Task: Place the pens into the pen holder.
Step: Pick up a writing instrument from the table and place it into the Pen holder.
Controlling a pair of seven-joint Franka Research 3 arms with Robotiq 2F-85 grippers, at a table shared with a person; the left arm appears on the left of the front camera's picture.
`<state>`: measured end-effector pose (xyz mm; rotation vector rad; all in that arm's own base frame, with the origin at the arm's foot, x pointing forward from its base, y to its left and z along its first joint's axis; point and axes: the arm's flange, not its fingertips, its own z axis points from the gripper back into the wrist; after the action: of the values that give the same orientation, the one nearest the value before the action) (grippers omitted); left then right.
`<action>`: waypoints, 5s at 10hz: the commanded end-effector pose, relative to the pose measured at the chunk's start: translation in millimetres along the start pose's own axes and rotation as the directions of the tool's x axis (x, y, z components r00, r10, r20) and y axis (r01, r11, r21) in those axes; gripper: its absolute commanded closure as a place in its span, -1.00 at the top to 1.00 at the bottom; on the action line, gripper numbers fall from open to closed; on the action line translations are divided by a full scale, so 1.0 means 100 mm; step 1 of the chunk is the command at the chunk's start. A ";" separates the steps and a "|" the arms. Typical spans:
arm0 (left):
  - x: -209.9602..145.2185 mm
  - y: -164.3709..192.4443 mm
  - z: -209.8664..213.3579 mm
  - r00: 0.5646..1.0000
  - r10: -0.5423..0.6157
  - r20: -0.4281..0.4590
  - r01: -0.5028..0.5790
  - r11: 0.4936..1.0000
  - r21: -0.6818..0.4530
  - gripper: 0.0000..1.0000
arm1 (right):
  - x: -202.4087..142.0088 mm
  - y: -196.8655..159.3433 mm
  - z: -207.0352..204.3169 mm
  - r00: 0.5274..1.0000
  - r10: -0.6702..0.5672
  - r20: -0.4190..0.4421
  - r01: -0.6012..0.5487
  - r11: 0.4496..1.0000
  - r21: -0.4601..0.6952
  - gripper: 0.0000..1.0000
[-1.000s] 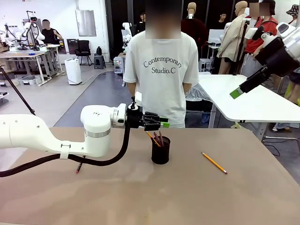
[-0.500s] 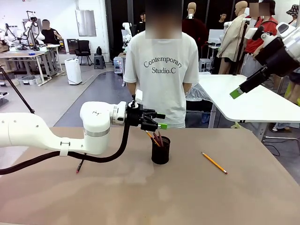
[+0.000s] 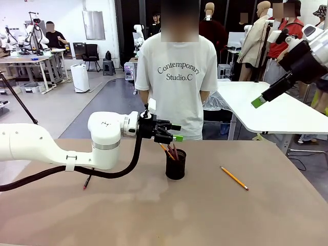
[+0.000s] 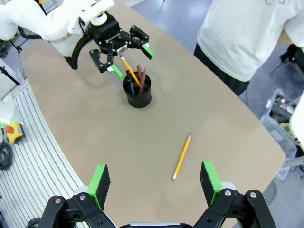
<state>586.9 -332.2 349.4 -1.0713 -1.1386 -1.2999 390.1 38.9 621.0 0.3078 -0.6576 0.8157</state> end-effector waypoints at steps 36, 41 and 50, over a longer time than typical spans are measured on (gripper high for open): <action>2.00 -0.11 3.48 0.849 0.102 -0.518 -0.027 0.988 0.150 0.93 | 0.01 -0.01 0.01 1.000 -0.005 0.010 0.005 1.000 0.011 1.00; 2.00 -0.11 3.48 0.849 0.102 -0.518 -0.027 0.988 0.150 0.93 | 0.01 -0.01 0.01 1.000 -0.005 0.010 0.005 1.000 0.011 1.00; 2.00 -0.11 3.48 0.849 0.102 -0.518 -0.027 0.988 0.150 0.93 | 0.00 0.05 -0.95 0.910 -0.004 -0.415 -0.033 0.996 -0.083 1.00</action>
<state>562.5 -16.0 595.2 -0.5866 -0.7487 -1.3302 421.2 90.9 545.3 0.1020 -0.3354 0.8329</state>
